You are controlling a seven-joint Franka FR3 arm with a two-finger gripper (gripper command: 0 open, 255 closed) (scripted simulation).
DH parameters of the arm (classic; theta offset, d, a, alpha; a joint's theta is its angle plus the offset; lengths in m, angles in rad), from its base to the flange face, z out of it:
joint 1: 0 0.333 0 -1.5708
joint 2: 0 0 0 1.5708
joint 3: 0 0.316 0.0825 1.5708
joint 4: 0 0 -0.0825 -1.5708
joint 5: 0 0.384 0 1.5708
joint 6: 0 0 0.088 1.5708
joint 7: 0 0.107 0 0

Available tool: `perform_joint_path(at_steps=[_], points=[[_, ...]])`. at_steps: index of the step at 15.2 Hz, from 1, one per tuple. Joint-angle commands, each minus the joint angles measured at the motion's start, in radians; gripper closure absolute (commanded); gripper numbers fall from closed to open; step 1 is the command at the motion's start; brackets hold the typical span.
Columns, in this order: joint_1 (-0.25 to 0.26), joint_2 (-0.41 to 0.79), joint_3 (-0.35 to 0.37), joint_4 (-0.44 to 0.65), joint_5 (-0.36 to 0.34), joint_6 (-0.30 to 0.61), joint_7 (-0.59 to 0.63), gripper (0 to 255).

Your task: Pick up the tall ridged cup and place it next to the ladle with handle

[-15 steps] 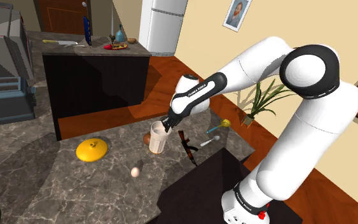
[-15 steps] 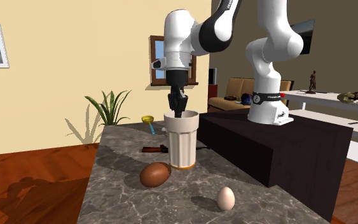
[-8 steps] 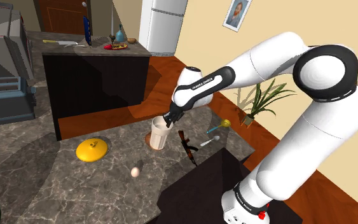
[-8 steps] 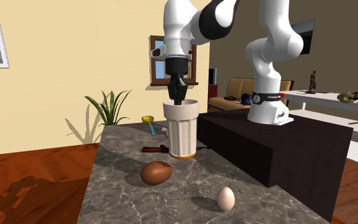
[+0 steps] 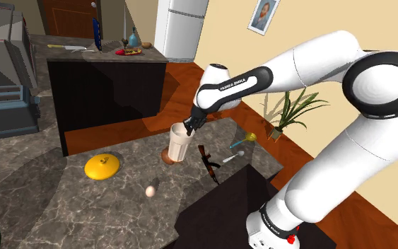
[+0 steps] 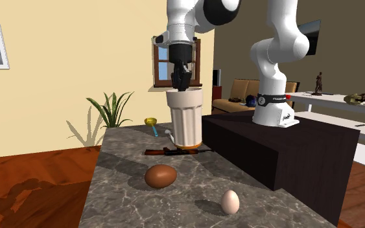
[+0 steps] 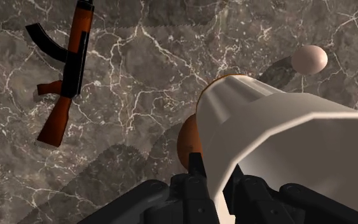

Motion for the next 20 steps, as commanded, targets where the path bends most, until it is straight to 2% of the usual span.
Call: perform_joint_path(at_steps=[1, 18, 20], points=[[-0.001, -0.019, -0.001, 0.01, -0.002, -0.029, 0.002, 255], [-0.004, -0.154, -0.004, 0.111, -0.014, -0.264, 0.02, 255], [-0.024, -0.189, -0.032, 0.074, -0.016, -0.266, -0.027, 255]])
